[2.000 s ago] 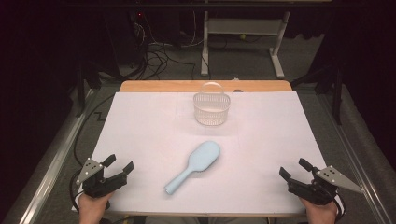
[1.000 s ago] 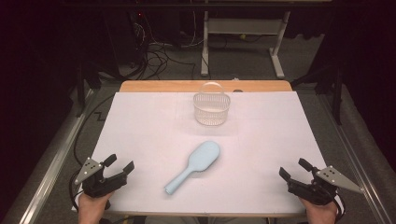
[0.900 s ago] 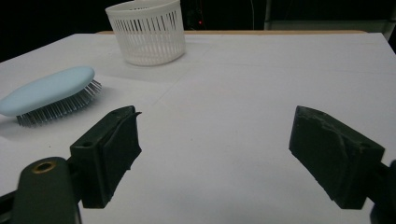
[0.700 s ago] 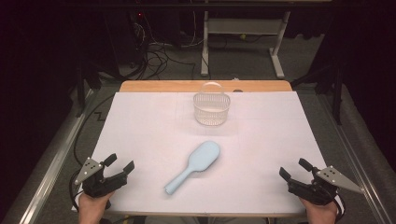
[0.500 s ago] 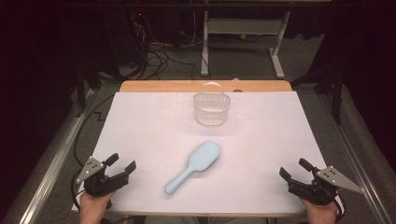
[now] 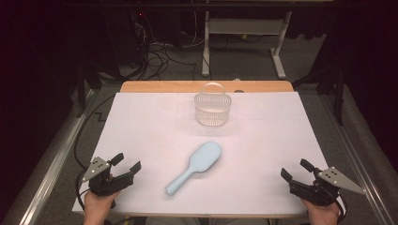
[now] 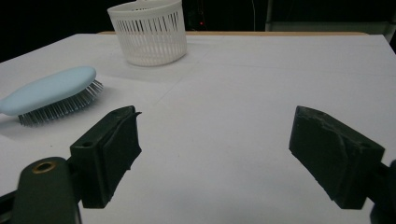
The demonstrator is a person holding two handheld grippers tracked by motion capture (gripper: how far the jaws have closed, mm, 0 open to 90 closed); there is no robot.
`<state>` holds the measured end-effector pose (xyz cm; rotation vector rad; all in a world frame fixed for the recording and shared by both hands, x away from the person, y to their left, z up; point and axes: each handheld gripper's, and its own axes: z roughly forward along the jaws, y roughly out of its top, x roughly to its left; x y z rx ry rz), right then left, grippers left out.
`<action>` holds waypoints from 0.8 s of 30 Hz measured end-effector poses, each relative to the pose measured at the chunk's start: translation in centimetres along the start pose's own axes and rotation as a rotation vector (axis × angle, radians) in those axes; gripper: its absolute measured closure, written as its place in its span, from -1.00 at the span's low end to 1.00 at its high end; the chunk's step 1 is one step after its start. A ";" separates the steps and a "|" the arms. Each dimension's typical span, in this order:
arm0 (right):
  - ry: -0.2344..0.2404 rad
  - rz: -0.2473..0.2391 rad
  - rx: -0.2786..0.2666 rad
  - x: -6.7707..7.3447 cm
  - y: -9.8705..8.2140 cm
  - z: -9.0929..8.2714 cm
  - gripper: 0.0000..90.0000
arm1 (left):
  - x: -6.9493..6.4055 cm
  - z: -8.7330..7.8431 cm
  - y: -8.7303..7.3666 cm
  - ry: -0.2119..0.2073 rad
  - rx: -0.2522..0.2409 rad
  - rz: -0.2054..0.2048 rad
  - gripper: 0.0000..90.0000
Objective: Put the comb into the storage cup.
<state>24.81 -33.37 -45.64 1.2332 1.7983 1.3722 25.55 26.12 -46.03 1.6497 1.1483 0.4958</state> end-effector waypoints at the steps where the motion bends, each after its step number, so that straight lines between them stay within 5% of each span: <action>1: 0.000 0.000 0.000 0.0 0.0 0.0 -0.63 | -0.1 0.0 0.0 -0.005 0.002 0.000 -0.54; 24: 0.000 -0.006 0.000 0.1 0.0 0.0 -0.63 | -1.3 0.6 0.4 -0.038 -0.002 0.018 -0.54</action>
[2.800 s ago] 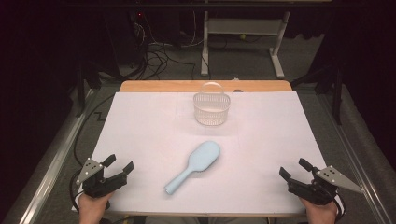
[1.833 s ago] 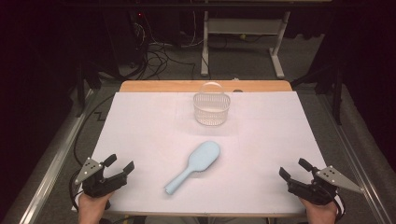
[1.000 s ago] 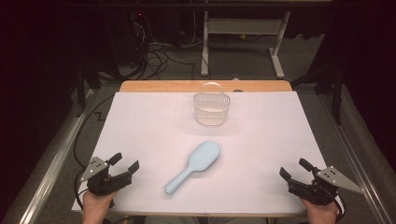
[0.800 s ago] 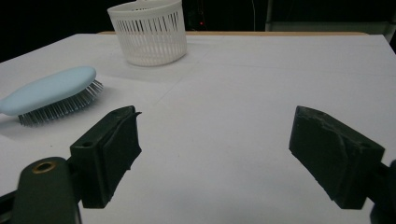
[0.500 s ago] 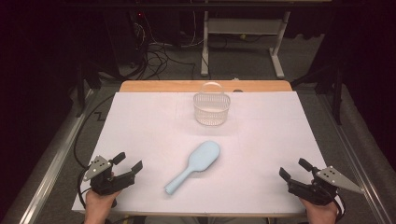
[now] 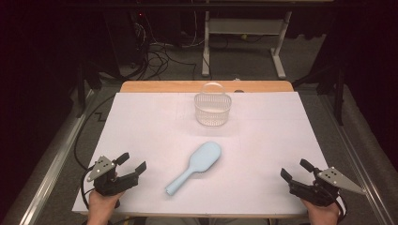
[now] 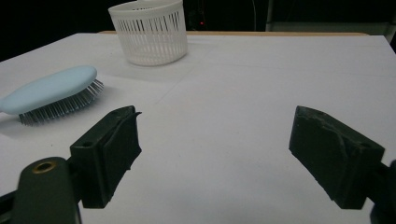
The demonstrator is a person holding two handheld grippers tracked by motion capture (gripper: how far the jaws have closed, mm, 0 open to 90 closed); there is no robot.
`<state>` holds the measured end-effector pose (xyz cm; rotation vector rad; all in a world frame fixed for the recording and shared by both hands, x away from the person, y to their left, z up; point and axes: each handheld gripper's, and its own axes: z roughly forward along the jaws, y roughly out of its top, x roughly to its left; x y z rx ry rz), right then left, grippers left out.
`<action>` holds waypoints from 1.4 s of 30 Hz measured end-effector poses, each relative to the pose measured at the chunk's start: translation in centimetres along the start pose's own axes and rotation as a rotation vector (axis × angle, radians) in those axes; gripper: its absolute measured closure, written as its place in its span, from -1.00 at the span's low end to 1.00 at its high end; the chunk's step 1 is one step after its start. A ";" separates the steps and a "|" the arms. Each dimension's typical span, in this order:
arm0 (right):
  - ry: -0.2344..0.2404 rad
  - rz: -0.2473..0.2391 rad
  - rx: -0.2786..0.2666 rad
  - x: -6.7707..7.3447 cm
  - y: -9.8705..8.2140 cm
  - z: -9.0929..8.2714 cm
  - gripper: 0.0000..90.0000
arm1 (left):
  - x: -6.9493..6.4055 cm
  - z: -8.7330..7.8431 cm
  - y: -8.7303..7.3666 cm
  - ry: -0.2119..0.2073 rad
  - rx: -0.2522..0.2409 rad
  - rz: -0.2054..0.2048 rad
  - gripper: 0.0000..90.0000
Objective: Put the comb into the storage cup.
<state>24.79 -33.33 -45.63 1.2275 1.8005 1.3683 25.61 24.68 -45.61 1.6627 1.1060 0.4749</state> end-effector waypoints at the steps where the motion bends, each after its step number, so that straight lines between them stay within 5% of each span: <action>1: -0.001 0.002 0.000 0.0 0.0 0.0 -0.63 | -0.1 0.1 0.1 -0.002 0.000 0.003 -0.54; 42: 0.012 0.012 0.001 -0.1 0.0 0.0 -0.63 | -2.6 1.7 1.4 -0.076 0.005 0.039 -0.54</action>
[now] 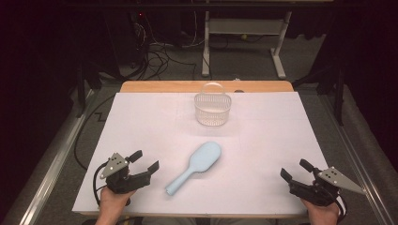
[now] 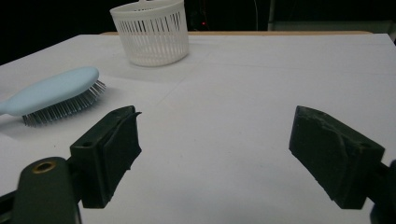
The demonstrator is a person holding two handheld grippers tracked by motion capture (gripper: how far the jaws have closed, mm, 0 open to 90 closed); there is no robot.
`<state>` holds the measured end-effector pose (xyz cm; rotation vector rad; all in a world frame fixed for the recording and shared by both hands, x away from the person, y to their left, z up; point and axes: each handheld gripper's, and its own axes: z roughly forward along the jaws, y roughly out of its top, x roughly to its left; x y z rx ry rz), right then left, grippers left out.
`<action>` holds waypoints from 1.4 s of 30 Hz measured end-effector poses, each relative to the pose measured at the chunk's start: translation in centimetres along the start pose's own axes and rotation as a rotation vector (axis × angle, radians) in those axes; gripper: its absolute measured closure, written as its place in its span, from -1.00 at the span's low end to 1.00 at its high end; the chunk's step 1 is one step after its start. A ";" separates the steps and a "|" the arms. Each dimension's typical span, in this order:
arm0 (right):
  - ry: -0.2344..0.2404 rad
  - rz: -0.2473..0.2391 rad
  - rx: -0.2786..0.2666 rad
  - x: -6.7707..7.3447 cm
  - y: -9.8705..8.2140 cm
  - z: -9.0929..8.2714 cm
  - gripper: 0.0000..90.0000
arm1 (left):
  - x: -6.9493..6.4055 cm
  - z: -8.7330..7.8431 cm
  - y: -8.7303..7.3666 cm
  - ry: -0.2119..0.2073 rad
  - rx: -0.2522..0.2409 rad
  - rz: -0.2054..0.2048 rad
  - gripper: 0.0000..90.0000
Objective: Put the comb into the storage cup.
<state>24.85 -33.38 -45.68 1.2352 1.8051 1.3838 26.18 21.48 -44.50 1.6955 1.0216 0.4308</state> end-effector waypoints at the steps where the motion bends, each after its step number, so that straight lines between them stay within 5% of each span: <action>1: 0.001 0.001 -0.001 0.0 0.0 0.0 -0.63 | 0.0 0.0 0.0 0.000 0.000 0.000 -0.53; 42: -0.009 -0.006 -0.004 0.1 0.1 0.0 -0.63 | -3.4 3.2 1.9 -0.103 0.044 0.059 -0.53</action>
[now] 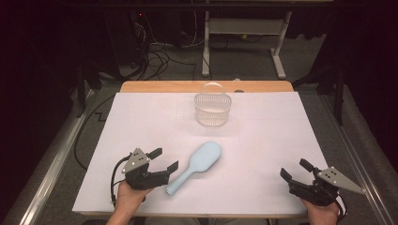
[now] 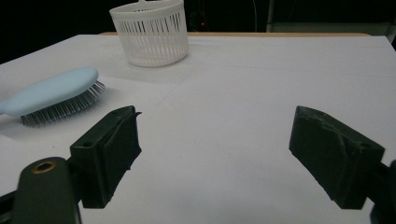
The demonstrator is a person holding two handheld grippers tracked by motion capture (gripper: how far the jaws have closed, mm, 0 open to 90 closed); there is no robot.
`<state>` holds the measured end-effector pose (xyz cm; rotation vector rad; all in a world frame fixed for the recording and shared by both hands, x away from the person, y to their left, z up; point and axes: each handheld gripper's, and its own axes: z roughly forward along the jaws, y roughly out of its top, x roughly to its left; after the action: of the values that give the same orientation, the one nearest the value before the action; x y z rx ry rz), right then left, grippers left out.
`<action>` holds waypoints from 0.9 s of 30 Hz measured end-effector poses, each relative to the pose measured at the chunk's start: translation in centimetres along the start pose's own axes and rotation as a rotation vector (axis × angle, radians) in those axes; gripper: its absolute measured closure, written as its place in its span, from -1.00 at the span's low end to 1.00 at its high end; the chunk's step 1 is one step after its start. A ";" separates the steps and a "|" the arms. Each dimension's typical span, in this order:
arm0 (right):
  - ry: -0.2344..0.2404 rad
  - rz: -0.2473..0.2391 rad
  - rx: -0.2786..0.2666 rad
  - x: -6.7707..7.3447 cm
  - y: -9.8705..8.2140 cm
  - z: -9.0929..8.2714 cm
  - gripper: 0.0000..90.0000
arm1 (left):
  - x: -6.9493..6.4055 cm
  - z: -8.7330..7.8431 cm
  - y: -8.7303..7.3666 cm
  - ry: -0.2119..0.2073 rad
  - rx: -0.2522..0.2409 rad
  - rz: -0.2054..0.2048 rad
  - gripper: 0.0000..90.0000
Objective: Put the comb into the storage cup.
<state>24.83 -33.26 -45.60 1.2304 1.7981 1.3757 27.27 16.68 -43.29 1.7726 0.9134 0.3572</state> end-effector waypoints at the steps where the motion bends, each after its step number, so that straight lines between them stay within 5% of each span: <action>1: -0.001 0.001 0.000 0.0 0.0 0.0 -0.63 | 0.0 0.0 0.0 0.000 0.000 0.000 -0.53; 27: -0.005 0.003 0.001 0.0 0.0 0.0 -0.63 | -1.5 2.6 1.8 -0.029 0.122 0.033 -0.53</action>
<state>24.82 -33.30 -45.61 1.2372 1.7946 1.3719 28.71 13.59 -42.42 1.9011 0.9026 0.3020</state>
